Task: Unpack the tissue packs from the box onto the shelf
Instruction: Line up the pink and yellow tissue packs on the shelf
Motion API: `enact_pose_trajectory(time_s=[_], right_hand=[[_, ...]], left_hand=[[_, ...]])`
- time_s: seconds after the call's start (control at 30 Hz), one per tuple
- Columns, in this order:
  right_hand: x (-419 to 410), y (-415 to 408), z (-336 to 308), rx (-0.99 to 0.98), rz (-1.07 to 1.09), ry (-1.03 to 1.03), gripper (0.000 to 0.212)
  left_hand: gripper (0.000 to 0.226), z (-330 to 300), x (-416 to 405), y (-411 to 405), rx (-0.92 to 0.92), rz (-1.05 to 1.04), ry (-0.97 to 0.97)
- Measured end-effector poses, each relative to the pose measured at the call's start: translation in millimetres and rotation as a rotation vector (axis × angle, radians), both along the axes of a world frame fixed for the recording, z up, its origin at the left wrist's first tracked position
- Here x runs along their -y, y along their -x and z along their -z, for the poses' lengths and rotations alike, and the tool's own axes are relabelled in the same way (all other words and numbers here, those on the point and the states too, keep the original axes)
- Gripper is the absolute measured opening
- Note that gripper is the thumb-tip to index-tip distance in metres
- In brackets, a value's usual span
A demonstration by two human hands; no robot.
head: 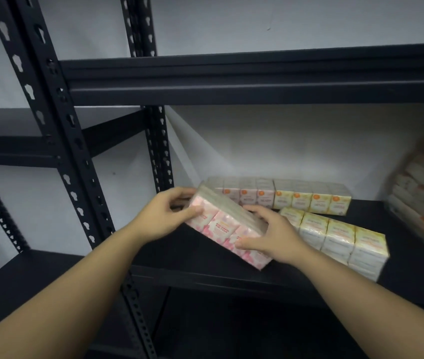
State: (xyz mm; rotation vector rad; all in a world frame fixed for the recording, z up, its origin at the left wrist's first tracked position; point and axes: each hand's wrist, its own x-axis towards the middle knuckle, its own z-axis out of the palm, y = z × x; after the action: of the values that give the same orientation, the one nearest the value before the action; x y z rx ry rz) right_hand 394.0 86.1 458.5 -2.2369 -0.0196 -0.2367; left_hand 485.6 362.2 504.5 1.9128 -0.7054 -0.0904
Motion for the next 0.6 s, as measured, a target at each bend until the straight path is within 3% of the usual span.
enact_pose_trajectory(time_s=[0.1,0.27,0.4,0.6], right_hand=[[-2.9,-4.1,2.1,-0.001,-0.021,0.154,0.096],[-19.3,-6.8,10.5,0.019,-0.036,0.518,0.093],[-25.7,-10.1,12.2,0.029,-0.055,0.545,0.079],[-26.9,-22.8,5.0,0.002,-0.082,0.553,0.065]], left_hand=[[0.045,27.0,-7.6,0.9,-0.012,-0.050,-0.065],[0.057,63.8,-19.1,3.8,-0.003,-0.156,-0.384],[0.097,64.0,-23.0,-3.3,-0.065,-0.056,-0.336],[0.087,58.9,-22.3,-12.8,0.075,-0.107,-0.480]])
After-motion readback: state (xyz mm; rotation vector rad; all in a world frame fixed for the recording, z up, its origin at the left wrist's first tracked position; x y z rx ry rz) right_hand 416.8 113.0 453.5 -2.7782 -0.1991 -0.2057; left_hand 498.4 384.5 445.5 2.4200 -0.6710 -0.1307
